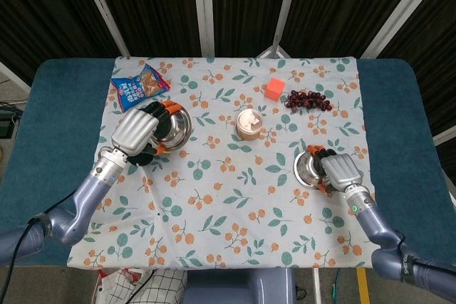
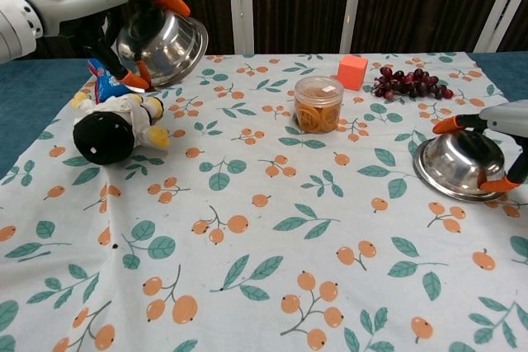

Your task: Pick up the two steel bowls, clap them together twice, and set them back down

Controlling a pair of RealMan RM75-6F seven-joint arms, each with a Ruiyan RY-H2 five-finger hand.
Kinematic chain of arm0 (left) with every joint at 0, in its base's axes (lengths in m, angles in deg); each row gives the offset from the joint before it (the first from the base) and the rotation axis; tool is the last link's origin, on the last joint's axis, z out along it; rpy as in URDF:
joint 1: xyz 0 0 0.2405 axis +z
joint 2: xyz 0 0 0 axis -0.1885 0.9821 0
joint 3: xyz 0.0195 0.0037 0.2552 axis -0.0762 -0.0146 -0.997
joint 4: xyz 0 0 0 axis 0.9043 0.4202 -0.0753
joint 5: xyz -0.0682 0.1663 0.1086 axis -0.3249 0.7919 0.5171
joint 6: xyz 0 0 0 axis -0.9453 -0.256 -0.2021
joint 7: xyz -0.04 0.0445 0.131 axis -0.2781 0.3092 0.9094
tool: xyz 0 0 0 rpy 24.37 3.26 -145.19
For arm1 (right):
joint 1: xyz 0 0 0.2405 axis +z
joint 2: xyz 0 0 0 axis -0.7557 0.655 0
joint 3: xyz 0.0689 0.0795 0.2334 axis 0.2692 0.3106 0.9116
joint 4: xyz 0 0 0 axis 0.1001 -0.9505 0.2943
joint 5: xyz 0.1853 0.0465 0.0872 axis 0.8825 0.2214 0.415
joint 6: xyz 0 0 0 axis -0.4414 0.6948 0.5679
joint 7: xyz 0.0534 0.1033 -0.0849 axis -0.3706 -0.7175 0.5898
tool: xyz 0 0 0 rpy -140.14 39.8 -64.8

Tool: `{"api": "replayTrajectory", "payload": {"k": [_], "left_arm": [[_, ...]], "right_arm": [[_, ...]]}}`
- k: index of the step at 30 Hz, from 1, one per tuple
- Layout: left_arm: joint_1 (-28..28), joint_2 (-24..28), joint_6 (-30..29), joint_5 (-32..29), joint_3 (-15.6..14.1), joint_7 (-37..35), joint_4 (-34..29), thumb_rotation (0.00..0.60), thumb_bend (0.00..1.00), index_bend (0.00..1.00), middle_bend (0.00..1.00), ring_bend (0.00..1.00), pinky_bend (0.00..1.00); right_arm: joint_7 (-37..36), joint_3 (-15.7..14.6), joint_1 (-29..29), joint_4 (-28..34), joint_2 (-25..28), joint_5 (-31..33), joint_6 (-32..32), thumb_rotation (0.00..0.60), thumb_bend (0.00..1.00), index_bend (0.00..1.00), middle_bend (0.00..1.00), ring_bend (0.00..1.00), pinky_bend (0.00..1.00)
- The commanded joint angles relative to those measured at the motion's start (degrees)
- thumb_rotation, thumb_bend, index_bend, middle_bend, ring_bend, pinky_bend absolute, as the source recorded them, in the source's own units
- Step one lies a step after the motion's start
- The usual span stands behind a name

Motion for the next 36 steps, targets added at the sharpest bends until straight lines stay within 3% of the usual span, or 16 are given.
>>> {"api": "replayTrajectory", "payload": {"k": [1,8,18,24,28,36], "left_arm": [[0.0,-0.3,-0.2,0.3,-0.1,-0.5,0.5,0.600,0.31,0.45,0.53,0.41,0.58],[0.1,-1.2,-1.5,1.8,-0.2,-3.1,1.7,0.600,0.31,0.45,0.53,0.41,0.58],[0.0,-4.7,-10.4,10.3,-0.1,-14.2,5.9,0.600,0.31,0.44,0.53,0.41,0.58],[-0.3,-8.4,-17.0,13.6,1.1,-20.1,9.8,0.600,0.31,0.44,0.53,0.41,0.58],[-1.0,-10.7,-18.7,15.0,1.0,-22.7,12.2,0.600,0.31,0.44,0.53,0.41,0.58],[-3.6,-15.2,-22.1,19.8,0.0,-20.5,18.9,0.600,0.31,0.44,0.53,0.41,0.58]], "right_arm": [[-0.7,0.4,-0.6,1.0,0.6,-0.2,1.4,0.600,0.35,0.87,0.79,0.86,1.00],[-8.4,3.1,-2.2,4.3,3.0,-2.6,5.6,0.600,0.35,0.87,0.79,0.87,1.00],[-47.0,11.7,-5.1,8.5,9.5,-7.2,6.1,0.600,0.38,0.87,0.79,0.87,1.00],[-72.6,17.0,-4.4,10.2,14.4,-6.3,-2.4,0.600,0.39,0.87,0.80,0.87,1.00],[-91.0,20.1,-2.9,10.4,16.9,-7.0,-11.9,0.600,0.41,0.88,0.80,0.87,1.00],[-106.0,21.1,-0.6,10.7,17.8,-14.4,-19.5,0.600,0.43,0.88,0.80,0.87,1.00]]}}
